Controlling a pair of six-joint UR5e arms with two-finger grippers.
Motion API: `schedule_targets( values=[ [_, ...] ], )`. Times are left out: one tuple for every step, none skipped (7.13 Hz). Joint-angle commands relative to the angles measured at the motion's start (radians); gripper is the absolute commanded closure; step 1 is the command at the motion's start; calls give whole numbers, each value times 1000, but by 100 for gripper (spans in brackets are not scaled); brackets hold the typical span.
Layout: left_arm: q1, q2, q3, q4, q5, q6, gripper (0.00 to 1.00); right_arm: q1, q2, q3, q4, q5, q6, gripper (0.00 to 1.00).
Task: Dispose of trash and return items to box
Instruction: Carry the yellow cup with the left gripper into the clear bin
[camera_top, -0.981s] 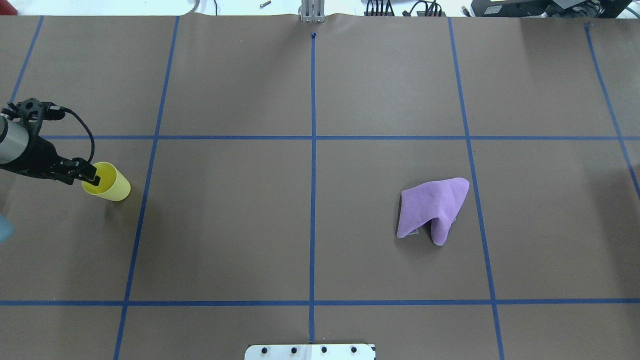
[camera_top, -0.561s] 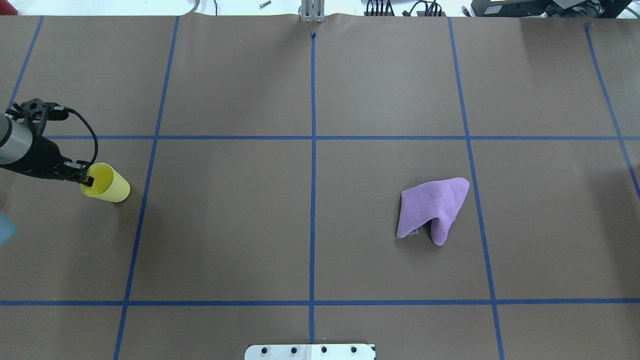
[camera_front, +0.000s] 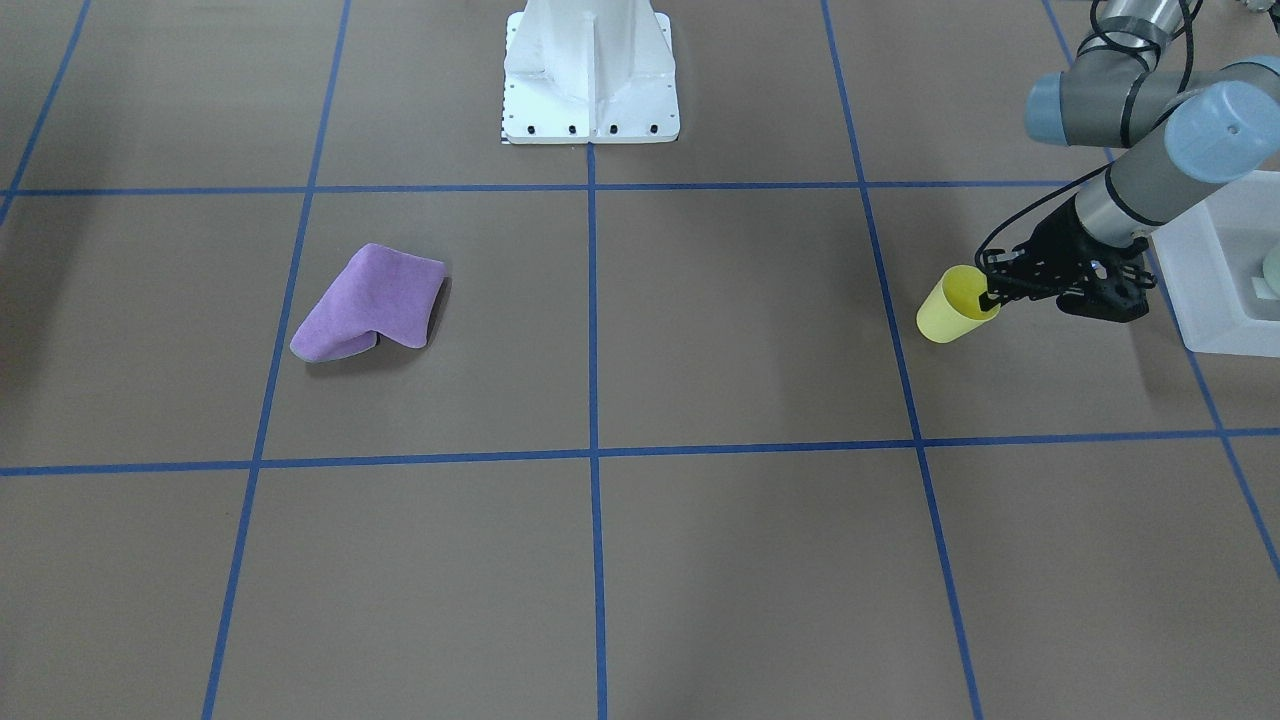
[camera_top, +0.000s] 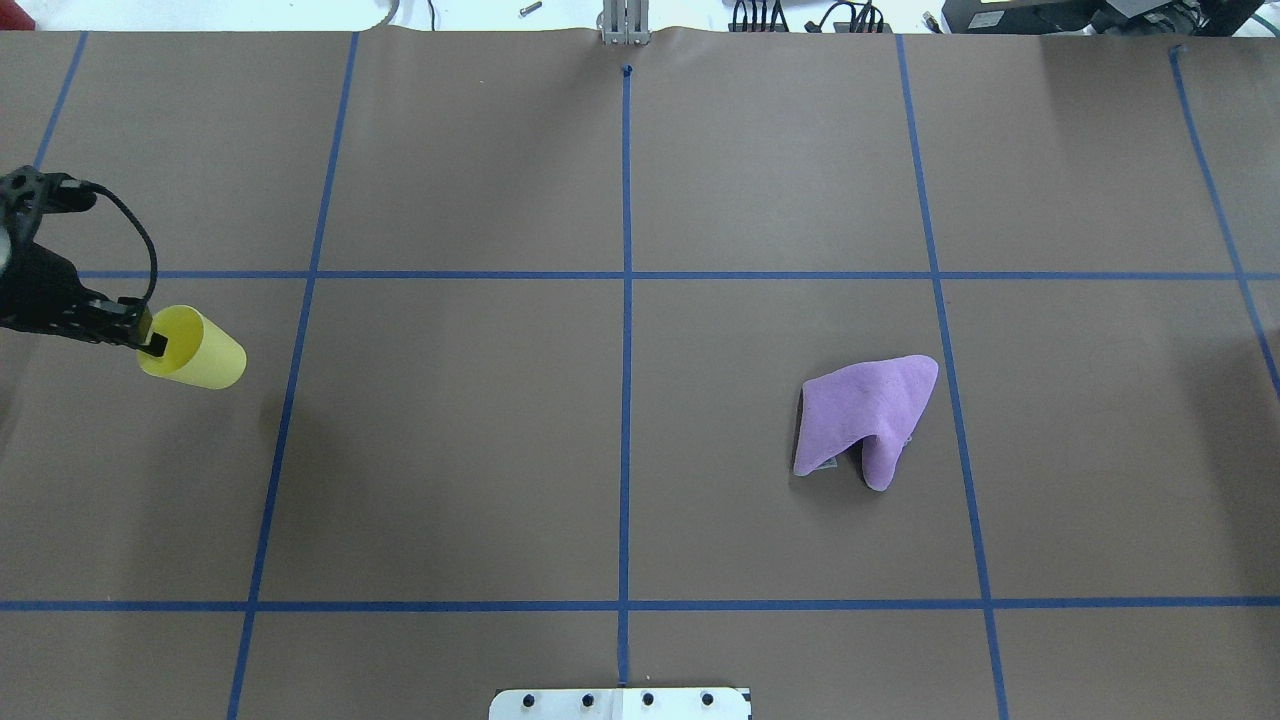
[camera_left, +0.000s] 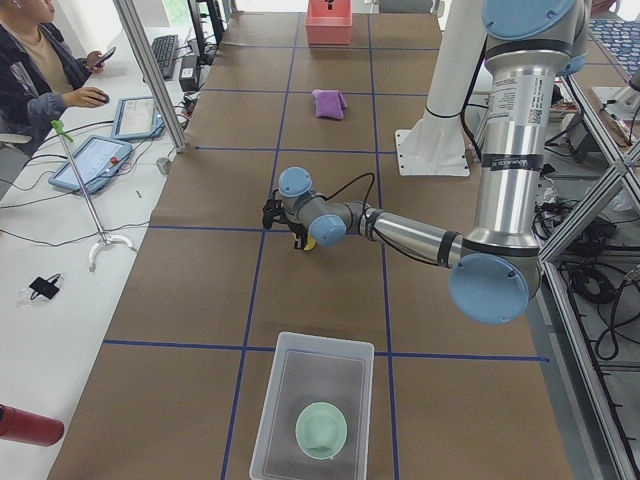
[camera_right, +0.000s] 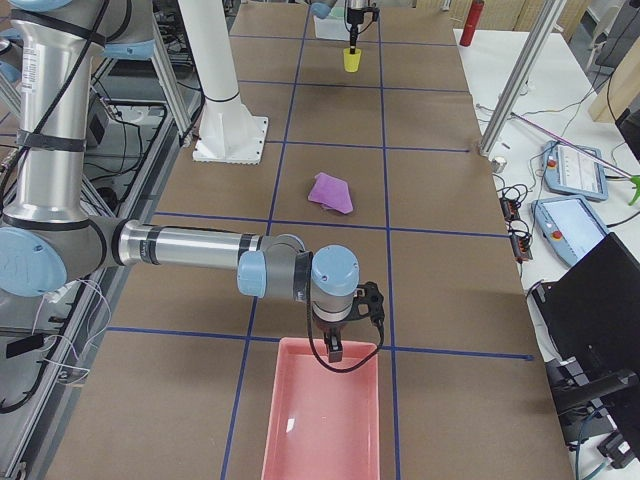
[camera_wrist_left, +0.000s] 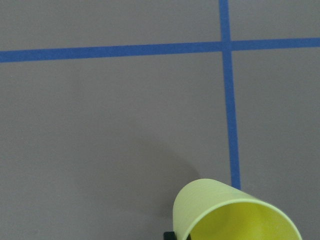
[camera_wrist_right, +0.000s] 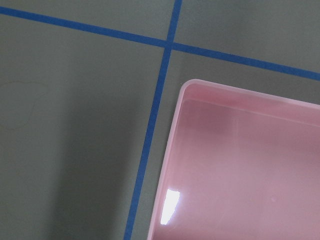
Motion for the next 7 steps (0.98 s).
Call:
schedule_targets(
  values=[
    [-170,66,0,53,-50,247,100,0,1,0,0,0,1,0],
    [-281,70,4,175,-50,471,100,0,1,0,0,5,1,0],
    [-394,67,5,353,-41,710,100,0,1,0,0,8,1,0],
    [-482,58,40,464,-26,925,100,0,1,0,0,8,1,0],
    [-547,55,113,466,-13,1051,100,0,1,0,0,8,1,0],
    [-596,57,184,457,-13,1132,100,0,1,0,0,8,-1,0],
    [-624,58,230,453,-15,1195,100,0,1,0,0,8,-1,0]
  ],
)
